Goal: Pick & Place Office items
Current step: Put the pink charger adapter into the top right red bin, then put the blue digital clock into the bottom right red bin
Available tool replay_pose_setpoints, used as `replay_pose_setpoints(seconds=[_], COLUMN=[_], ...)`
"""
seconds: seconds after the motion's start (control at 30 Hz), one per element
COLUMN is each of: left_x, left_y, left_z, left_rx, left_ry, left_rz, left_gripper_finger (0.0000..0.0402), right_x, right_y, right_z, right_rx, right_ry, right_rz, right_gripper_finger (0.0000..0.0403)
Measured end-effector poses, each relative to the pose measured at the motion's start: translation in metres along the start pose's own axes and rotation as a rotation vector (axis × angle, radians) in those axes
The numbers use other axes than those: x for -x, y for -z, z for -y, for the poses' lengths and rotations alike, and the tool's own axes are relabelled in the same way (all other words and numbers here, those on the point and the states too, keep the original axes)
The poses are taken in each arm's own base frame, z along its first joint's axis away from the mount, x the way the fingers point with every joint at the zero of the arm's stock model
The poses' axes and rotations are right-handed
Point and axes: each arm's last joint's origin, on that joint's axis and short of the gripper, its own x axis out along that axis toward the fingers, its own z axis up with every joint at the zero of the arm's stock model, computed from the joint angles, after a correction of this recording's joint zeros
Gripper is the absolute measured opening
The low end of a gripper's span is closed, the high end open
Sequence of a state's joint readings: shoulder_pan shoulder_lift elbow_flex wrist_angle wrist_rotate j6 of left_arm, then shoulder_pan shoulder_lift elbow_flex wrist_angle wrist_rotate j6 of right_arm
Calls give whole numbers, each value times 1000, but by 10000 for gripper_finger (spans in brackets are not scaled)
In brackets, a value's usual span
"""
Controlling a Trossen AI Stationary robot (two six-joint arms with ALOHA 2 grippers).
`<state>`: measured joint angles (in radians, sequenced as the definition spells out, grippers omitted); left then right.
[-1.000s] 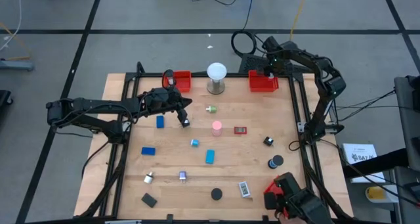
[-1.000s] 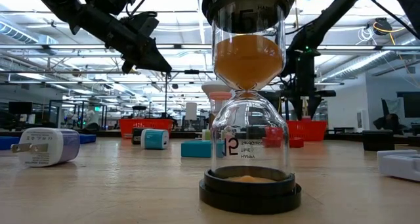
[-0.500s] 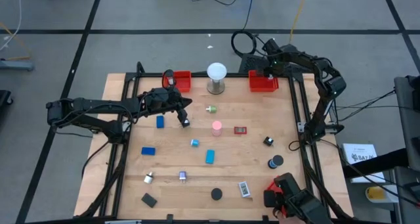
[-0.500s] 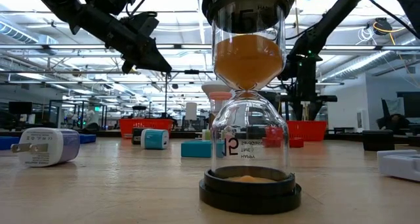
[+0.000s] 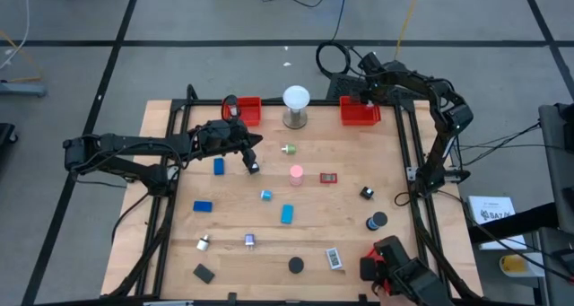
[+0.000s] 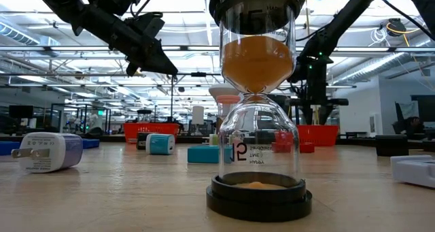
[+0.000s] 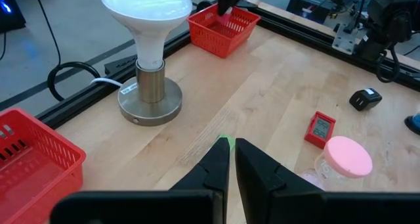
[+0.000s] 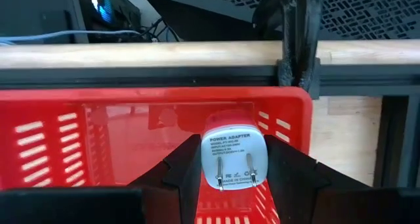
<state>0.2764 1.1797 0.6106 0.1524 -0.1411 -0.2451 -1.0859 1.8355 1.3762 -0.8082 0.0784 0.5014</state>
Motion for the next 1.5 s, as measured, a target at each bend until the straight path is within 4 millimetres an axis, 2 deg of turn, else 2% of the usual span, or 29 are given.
replay_pose_setpoints(seconds=[0.2,0.5,0.73,1.27,1.37,1.5], left_x=[0,0,0,0,0,0], left_y=[0,0,0,0,0,0], left_z=[0,0,0,0,0,0], left_rx=[0,-1,-2,-2,-2,-3], left_ry=[0,0,-1,-1,-1,-1], left_rz=[0,0,0,0,0,0], left_gripper_finger=[26,26,26,26,26,26], right_x=[-1,-14,-14,-13,-10,7], right_y=[0,1,1,2,1,-1], right_z=[0,-2,-2,-3,-2,-1], right_rx=[-6,-4,-4,-25,-26,-33], right_ry=[1,22,24,44,40,24], right_rz=[2,-35,-32,-24,-13,61], right_gripper_finger=[133,133,160,181,187,189])
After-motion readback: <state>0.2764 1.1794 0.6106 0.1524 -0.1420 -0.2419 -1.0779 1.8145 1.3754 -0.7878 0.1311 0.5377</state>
